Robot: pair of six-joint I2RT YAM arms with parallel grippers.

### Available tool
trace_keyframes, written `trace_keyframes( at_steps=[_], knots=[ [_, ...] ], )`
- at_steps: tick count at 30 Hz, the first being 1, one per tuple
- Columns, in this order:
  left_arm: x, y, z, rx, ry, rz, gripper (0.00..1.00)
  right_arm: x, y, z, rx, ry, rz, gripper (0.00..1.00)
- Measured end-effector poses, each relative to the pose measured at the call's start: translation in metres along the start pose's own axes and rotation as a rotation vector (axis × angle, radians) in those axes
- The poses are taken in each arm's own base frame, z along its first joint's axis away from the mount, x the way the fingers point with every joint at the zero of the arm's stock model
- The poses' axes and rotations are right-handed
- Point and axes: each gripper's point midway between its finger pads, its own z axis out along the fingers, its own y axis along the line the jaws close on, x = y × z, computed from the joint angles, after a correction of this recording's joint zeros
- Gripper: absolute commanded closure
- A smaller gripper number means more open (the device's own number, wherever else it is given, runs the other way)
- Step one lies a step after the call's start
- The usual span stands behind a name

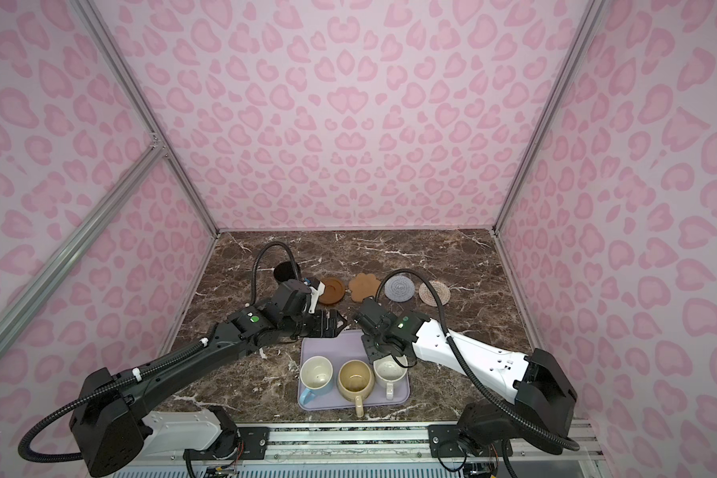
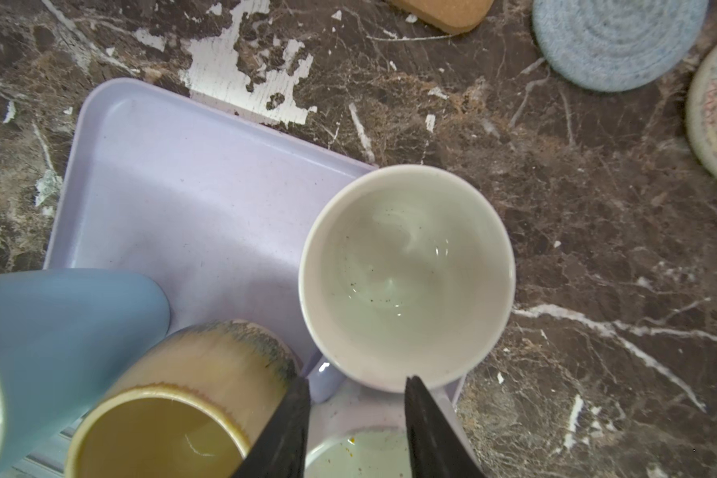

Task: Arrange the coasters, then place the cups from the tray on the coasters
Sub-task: 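Lower the right gripper and close it on the white mug's rim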

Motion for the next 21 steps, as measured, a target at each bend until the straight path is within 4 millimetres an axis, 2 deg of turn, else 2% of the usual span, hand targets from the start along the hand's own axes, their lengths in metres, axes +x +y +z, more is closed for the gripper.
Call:
trace_keyframes(
  at_steps=[4, 8, 17, 21],
  knots=[
    [0.000, -0.002, 0.002, 0.006, 0.000, 0.003, 0.03, 0.005, 0.004, 0.003, -0.001, 0.016, -0.008, 0.62],
    [0.000, -0.002, 0.004, 0.005, 0.003, 0.004, 0.03, 0.009, -0.001, 0.009, 0.018, 0.031, -0.002, 0.63],
    [0.001, -0.002, 0.005, 0.003, 0.006, 0.007, 0.03, 0.010, -0.003, 0.009, 0.028, 0.030, 0.004, 0.65],
    [0.002, -0.001, 0.007, -0.002, 0.012, 0.006, 0.03, 0.010, -0.003, 0.011, 0.026, 0.029, 0.008, 0.59]
  ],
)
